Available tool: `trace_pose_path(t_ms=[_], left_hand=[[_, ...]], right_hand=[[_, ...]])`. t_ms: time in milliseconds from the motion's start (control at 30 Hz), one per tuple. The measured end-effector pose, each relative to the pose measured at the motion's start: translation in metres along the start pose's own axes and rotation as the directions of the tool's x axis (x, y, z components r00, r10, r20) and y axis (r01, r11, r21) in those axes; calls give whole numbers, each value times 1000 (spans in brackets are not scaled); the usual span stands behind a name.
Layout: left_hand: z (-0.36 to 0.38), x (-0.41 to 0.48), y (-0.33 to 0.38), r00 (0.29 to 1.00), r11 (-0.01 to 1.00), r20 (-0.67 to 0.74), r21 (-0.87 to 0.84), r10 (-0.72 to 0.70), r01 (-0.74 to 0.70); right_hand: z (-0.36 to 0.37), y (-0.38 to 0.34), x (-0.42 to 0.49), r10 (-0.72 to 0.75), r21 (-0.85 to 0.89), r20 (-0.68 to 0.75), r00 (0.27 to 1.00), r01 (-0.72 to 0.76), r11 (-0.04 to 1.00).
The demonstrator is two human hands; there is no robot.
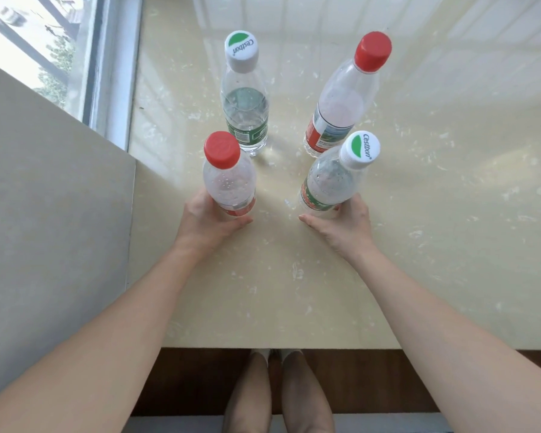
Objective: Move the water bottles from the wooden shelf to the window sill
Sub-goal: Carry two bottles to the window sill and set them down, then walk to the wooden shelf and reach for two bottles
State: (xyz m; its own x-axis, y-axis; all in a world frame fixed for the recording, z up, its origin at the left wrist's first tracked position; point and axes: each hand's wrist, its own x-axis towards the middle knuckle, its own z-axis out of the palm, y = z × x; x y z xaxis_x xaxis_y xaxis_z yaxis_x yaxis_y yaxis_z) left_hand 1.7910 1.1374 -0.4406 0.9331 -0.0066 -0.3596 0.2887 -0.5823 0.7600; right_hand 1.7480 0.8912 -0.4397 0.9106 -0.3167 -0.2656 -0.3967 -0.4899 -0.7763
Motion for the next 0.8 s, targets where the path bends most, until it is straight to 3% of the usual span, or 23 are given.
trace_pose_path(t_ms=[133,200,333,500,667,800], left_hand=[[-4,-4,-1,999,998,38,67,-3,1],[-14,-14,0,999,991,44,134,1,-6],[-48,-48,13,998,942,44,334,-46,28],[-96,-97,72,1000,885,3,465,-26,21],[-143,-126,161,975,857,-115,504,188,-106],[-163,-141,232,885,757,-123,579,449,-303]], right_hand=[[-9,6,-3,-8,-103,34,999,11,995],[-23,7,-10,26,-237,73,997,-8,971],[-69,-10,-35,102,-585,167,981,16,811],[-124,-63,-72,-49,-716,187,981,170,677],[-177,-137,-92,-265,-743,109,958,256,619],[-216,-198,-96,-418,-737,28,908,301,605]])
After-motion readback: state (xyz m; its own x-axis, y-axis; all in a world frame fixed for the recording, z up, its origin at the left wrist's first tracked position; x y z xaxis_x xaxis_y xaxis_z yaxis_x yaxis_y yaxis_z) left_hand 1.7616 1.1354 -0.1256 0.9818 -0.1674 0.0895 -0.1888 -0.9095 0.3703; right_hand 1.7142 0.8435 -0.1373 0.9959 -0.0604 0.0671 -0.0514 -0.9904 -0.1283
